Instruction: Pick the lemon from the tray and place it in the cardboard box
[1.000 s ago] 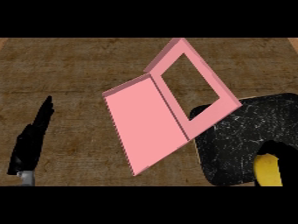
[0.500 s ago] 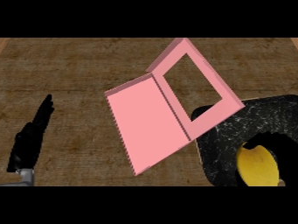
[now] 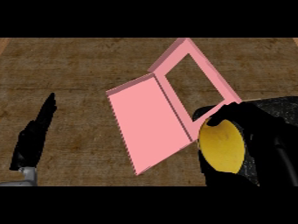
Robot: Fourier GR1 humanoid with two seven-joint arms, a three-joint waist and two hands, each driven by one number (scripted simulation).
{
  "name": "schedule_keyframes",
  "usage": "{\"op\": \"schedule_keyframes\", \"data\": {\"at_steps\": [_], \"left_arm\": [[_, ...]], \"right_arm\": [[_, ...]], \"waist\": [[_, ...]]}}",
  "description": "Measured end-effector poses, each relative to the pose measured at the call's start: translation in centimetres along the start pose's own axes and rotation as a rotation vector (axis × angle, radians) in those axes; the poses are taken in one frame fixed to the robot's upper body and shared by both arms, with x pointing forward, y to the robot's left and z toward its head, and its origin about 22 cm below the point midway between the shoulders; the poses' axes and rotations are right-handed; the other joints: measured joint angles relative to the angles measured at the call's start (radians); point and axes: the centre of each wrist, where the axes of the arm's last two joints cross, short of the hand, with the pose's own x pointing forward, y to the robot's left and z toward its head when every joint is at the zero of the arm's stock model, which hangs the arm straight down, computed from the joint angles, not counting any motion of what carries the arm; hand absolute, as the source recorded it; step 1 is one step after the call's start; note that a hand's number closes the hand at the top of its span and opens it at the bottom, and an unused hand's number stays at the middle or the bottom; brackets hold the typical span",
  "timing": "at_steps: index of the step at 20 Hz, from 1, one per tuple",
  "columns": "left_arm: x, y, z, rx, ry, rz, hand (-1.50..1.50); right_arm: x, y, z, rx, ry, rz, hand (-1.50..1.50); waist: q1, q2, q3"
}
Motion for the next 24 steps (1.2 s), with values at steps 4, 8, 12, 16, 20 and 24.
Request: {"op": "schedule_keyframes", "data": {"at_steps": [4, 8, 12, 16, 20, 24], "left_arm": [[0.2, -0.1, 0.1, 0.007, -0.005, 0.0, 0.0], [-0.3, 0.4, 0.2, 0.001, -0.004, 0.002, 0.0], [-0.2, 0.1, -0.2, 0.0, -0.007, 0.0, 0.0], [0.3, 0.0, -0.1, -0.008, -0.007, -0.004, 0.0], [0.0, 0.2, -0.4, -0.004, -0.006, -0.004, 0.0], [0.1, 0.4, -0.3, -0.012, -0.012, 0.0, 0.0]], "right_arm": [[3.2, 0.8, -2.6, 0.024, -0.004, -0.016, 1.5], [5.1, 2.3, -5.9, 0.051, 0.016, -0.011, 1.5], [6.1, 4.1, -9.3, 0.099, 0.043, -0.007, 1.5], [6.8, 7.3, -11.5, 0.152, 0.076, 0.009, 1.5], [6.2, 10.4, -13.2, 0.199, 0.122, 0.029, 1.5], [4.7, 13.2, -14.6, 0.217, 0.192, -0.006, -1.5]], "waist": [[0.001, 0.0, 0.0], [0.003, 0.001, 0.0], [0.005, 0.002, 0.001], [0.009, 0.003, 0.001], [0.01, 0.004, 0.001], [0.013, 0.005, 0.001]]}}
